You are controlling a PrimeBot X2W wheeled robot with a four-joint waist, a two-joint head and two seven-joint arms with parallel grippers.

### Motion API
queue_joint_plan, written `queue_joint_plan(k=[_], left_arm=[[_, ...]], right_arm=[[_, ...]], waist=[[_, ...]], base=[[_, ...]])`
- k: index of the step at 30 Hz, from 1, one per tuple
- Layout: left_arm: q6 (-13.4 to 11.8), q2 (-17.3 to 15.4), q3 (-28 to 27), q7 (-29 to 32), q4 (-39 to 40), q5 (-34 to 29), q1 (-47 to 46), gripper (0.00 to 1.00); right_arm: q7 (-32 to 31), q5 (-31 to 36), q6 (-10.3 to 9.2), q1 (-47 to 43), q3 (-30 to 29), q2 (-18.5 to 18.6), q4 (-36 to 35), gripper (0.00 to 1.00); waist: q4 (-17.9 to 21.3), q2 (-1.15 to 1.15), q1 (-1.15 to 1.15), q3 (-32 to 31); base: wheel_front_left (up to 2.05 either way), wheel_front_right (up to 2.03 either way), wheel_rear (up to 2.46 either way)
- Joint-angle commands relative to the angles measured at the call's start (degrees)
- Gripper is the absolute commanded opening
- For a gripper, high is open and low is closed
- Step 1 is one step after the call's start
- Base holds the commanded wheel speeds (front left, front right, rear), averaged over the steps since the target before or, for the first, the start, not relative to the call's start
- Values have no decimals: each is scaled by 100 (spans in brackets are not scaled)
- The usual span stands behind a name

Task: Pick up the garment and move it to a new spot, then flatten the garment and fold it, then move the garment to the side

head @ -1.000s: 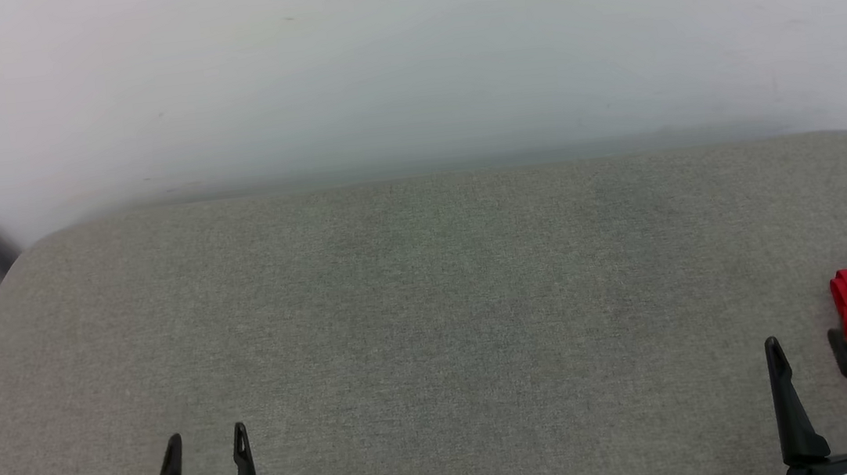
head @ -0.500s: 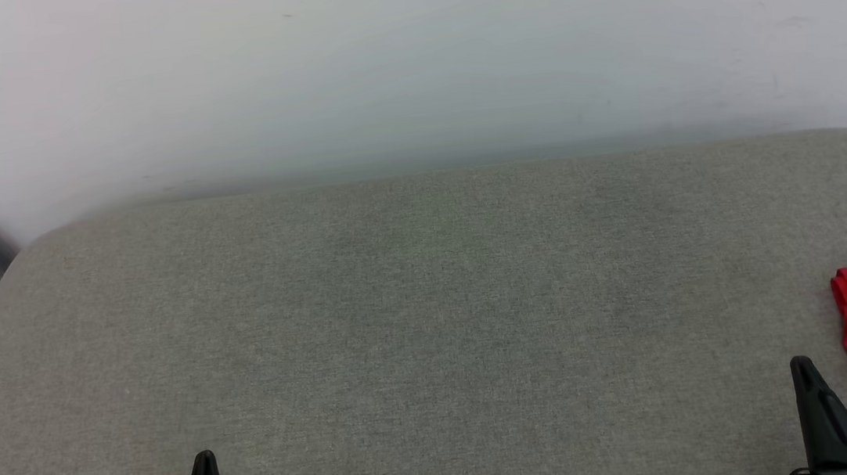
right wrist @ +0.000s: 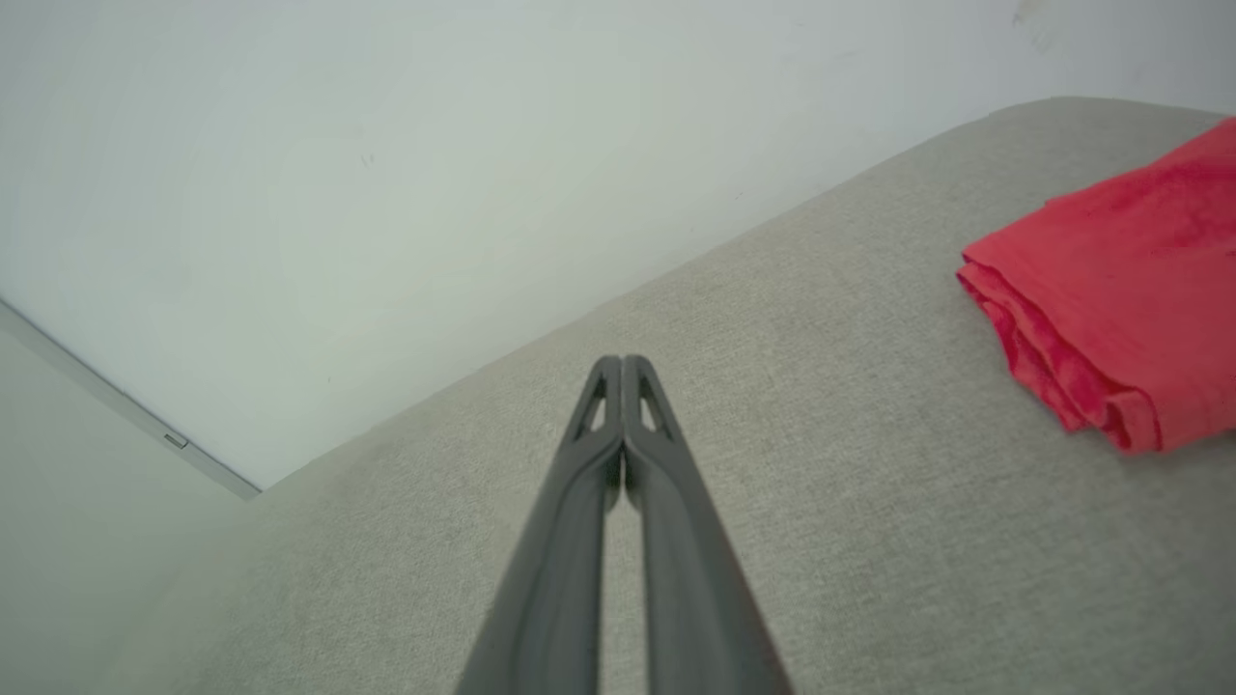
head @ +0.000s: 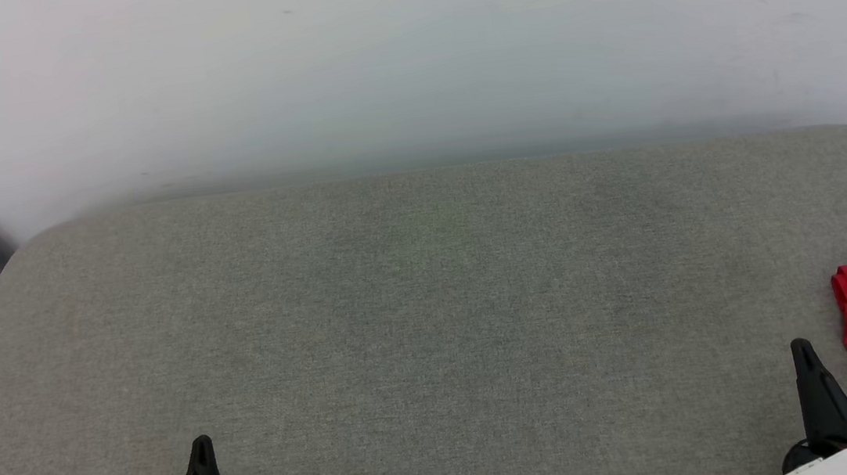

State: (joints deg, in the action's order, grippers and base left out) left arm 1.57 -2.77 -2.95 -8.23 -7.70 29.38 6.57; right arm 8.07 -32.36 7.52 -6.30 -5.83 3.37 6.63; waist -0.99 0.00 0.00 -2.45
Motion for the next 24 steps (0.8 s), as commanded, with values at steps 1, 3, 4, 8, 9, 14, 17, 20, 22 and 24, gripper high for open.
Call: queue_joint_plan(k=[1,3,4,8,9,14,17,20,22,24], left_arm=[[40,-7,-35,30,46,197,-154,0],[56,-7,-45,74,25,387,-194,0],[64,-7,-50,97,16,480,-212,0],[99,-7,-68,182,-24,843,-280,0],[105,-7,-73,204,-33,930,-300,0],[150,-8,-95,306,-81,1357,-378,0],[168,-8,-110,364,-107,1603,-434,0],[194,-9,-123,420,-134,1842,-472,0],[205,-9,-132,459,-153,1993,-503,0],[219,-9,-142,494,-169,2149,-540,0]], right_arm=[[-29,-188,-1,186,-14,-5,-46,0],[-74,-371,-1,220,-16,-7,-21,0],[-97,-458,-1,239,-17,-7,-10,0],[-182,-804,-1,309,-21,-10,35,0],[-205,-886,-2,322,-21,-11,46,0],[-307,-1293,-1,399,-26,-14,102,0],[-363,-1529,-2,445,-29,-16,134,0],[-417,-1757,-2,495,-32,-19,162,0],[-454,-1901,-2,515,-33,-19,180,0],[-493,-2047,-2,541,-35,-21,201,0]], waist=[[1,0,0,2],[3,0,0,8],[4,0,0,10],[8,0,0,21],[9,0,0,23],[14,0,0,37],[17,0,0,44],[20,0,0,52],[22,0,0,57],[23,0,0,63]], base=[[0,0,0],[0,0,0],[0,0,0],[0,0,0],[0,0,0],[0,0,0],[0,0,0],[0,0,0],[0,0,0],[0,0,0]])
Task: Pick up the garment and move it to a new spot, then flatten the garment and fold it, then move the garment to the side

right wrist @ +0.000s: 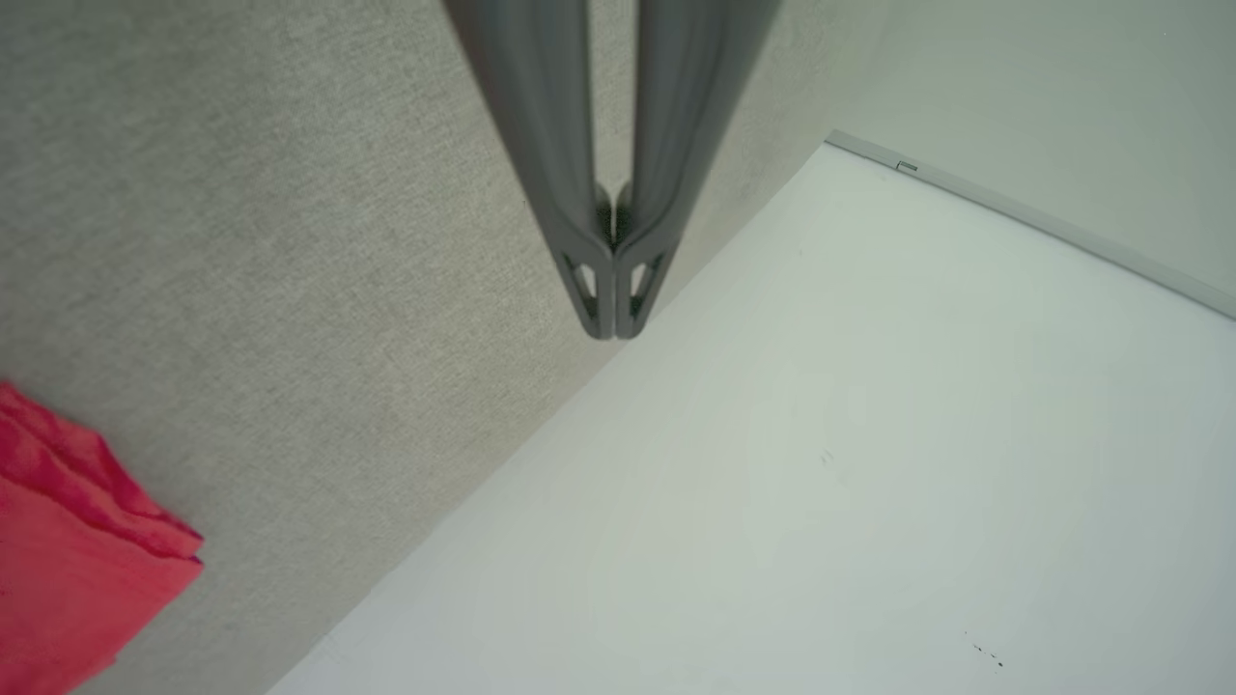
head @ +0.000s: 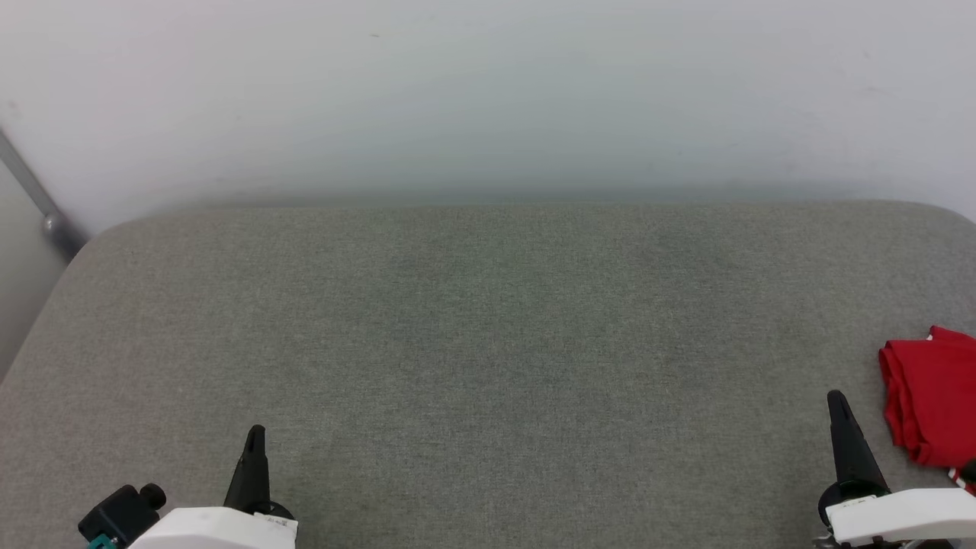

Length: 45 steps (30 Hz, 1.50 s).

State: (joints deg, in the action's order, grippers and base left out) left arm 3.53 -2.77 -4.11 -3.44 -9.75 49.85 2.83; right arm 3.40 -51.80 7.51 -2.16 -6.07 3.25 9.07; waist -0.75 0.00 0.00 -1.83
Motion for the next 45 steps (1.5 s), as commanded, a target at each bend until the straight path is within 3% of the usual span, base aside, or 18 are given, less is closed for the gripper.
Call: queue_joint_plan(k=[1,45], left_arm=[[31,-9,-29,35,29,177,-180,0],[276,-13,-171,671,-273,2820,-686,0]], right_arm=[[-41,-176,-1,142,-11,-9,-34,0],[-670,-2696,-2,627,-40,-33,313,0]], waist=[[1,0,0,3],[43,0,0,115]], base=[[0,0,0],[0,0,0]])
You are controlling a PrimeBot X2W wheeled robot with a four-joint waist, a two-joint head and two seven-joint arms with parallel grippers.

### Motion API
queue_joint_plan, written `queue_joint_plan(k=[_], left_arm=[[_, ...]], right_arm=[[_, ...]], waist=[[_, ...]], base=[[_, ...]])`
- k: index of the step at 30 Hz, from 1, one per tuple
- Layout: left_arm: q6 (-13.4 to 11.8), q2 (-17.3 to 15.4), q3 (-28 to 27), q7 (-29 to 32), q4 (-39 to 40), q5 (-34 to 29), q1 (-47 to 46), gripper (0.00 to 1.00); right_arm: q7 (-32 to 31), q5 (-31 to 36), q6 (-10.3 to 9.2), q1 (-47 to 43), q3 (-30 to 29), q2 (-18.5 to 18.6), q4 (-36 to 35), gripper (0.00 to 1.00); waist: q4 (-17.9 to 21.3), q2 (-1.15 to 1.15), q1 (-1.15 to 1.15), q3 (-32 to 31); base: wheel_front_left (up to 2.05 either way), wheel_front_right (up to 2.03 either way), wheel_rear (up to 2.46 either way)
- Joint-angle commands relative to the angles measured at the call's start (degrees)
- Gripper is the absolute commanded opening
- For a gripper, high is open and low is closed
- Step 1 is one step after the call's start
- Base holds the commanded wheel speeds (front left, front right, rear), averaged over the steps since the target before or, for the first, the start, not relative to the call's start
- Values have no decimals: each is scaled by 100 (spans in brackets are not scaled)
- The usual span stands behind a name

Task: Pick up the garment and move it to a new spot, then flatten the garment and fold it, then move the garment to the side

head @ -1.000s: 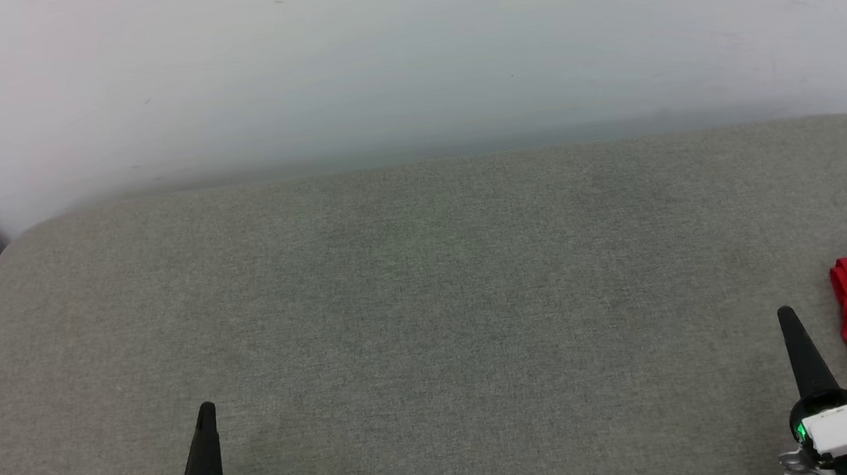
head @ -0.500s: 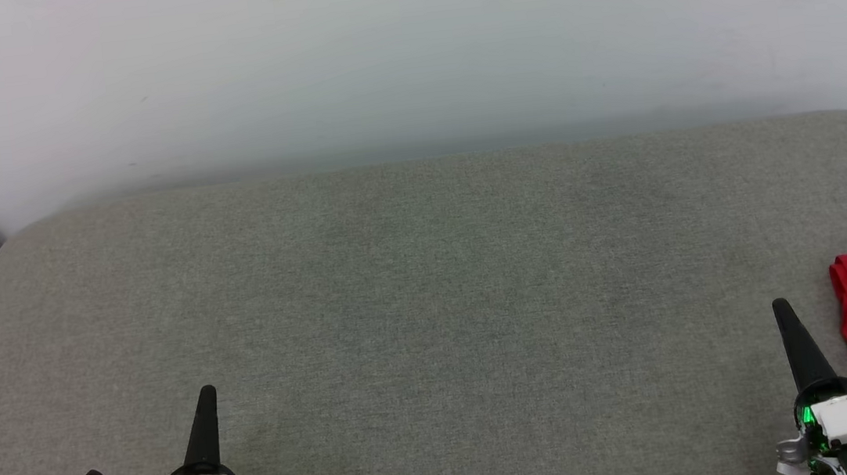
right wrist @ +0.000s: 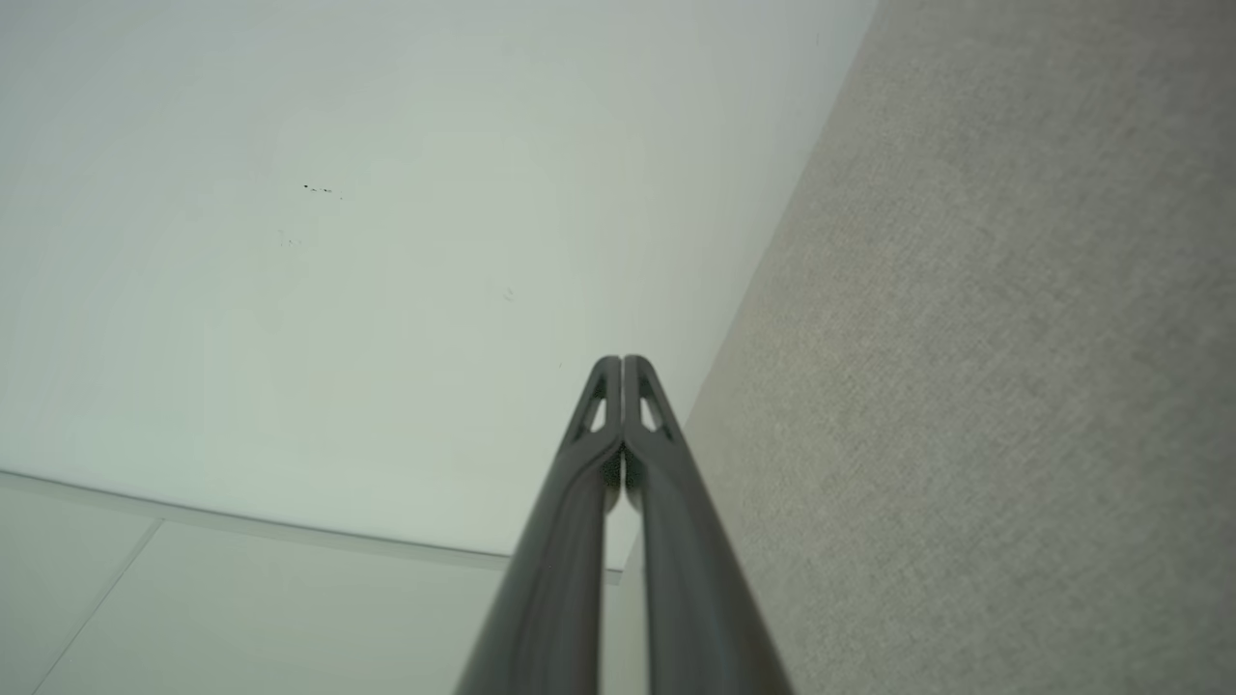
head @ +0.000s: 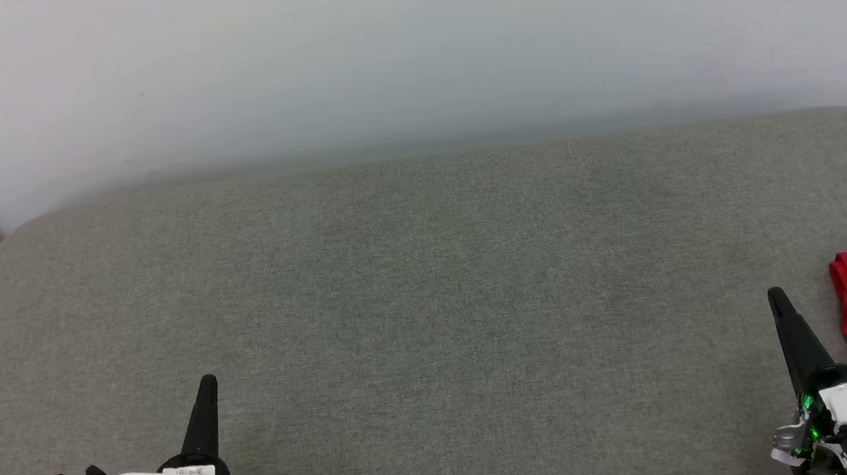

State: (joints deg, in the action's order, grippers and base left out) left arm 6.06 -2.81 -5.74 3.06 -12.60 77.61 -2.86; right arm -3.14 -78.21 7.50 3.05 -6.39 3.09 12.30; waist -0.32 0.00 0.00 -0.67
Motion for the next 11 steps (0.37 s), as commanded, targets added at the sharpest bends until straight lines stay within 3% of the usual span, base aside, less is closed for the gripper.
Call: queue_joint_plan(k=[1,11], left_arm=[[30,-10,-11,32,6,97,-128,0],[73,-10,-42,151,-52,581,-218,0]], right_arm=[[-31,-102,-1,115,-9,-18,-3,0],[-149,-564,-1,215,-13,-24,57,0]], waist=[[1,0,0,2],[10,0,0,28]], base=[[0,0,0],[0,0,0]])
